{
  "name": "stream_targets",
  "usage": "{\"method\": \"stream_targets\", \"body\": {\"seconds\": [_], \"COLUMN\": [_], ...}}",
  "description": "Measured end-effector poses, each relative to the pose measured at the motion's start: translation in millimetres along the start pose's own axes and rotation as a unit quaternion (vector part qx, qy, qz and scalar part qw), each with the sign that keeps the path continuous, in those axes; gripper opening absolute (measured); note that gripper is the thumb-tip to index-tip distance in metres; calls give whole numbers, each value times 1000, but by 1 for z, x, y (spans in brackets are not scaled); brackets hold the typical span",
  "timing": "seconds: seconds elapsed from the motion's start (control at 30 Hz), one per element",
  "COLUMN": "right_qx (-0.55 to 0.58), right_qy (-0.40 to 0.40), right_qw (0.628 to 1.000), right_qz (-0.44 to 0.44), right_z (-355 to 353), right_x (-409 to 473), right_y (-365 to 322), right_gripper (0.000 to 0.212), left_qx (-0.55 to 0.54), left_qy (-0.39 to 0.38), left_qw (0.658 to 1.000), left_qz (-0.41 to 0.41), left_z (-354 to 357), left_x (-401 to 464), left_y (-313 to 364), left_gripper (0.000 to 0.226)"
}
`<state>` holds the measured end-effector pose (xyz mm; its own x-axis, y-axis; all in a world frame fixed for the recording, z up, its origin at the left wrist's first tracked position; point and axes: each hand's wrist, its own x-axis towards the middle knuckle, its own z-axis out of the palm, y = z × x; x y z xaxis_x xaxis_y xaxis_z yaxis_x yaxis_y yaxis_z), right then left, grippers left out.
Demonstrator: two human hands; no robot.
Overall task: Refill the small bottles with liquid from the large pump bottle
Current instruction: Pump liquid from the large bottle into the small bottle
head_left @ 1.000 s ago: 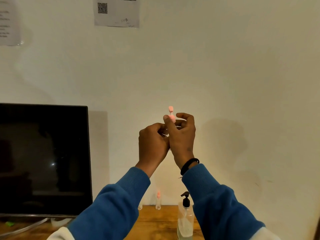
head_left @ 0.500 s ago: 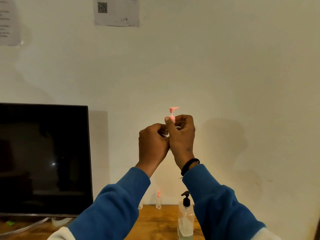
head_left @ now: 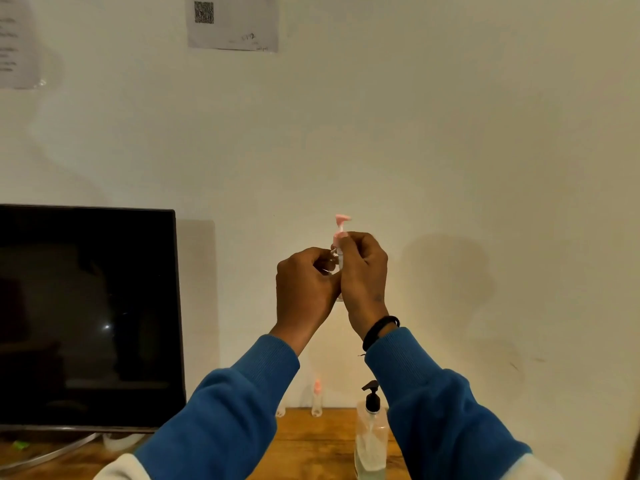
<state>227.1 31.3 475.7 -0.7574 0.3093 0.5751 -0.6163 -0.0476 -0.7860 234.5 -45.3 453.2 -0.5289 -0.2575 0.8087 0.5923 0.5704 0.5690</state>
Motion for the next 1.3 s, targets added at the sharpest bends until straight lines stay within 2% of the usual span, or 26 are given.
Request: {"method": "stream_targets", "body": {"seconds": [0.07,0.17,0.27,0.37,0.47,0.57,0.67,0.8,0.93,1.0,1.1,1.2,1.3], "right_qx": [10,12,-8,-8,13,14,-15,-8,-1,-4,-28,-12,-1], "right_qy": [-3,-7,1,1,-3,-7,2,-16,-32,-33,-13,-16,-31], "right_qw": [1000,1000,1000,1000,1000,1000,1000,1000,999,999,999,1000,999], "right_qz": [8,2,6,-1,10,7,4,23,28,23,13,18,25], "right_z": [0,0,-1,-1,-2,-2,-1,-2,-3,-2,-2,-2,-4], "right_x": [0,-3,-2,-2,-1,-2,-1,0,1,-2,-3,-1,0], "right_y": [0,0,3,1,1,0,3,0,-1,0,4,2,2], "right_gripper": [23,19,26,12,24,17,25,14,21,18,27,14,23], "left_qx": [0,2,12,10,-1,-1,7,0,-7,2,9,8,-3], "left_qy": [0,-2,-3,-2,-4,-3,-5,-3,-5,-4,-8,-6,-6], "left_qw": [1000,1000,1000,1000,1000,1000,1000,1000,1000,1000,1000,1000,1000], "left_qz": [0,-1,2,0,-6,-5,-2,-2,-8,-7,2,-3,-10], "left_z": [0,0,1,1,-1,0,1,-1,-1,0,1,0,0], "left_x": [-1,-2,-3,-2,-3,-4,-3,-3,-5,-5,-4,-3,-4], "left_y": [0,-1,-2,-1,0,-1,-2,-1,-2,-2,-2,-2,-2], "left_gripper": [25,26,22,24,28,26,23,25,26,21,13,18,20]}}
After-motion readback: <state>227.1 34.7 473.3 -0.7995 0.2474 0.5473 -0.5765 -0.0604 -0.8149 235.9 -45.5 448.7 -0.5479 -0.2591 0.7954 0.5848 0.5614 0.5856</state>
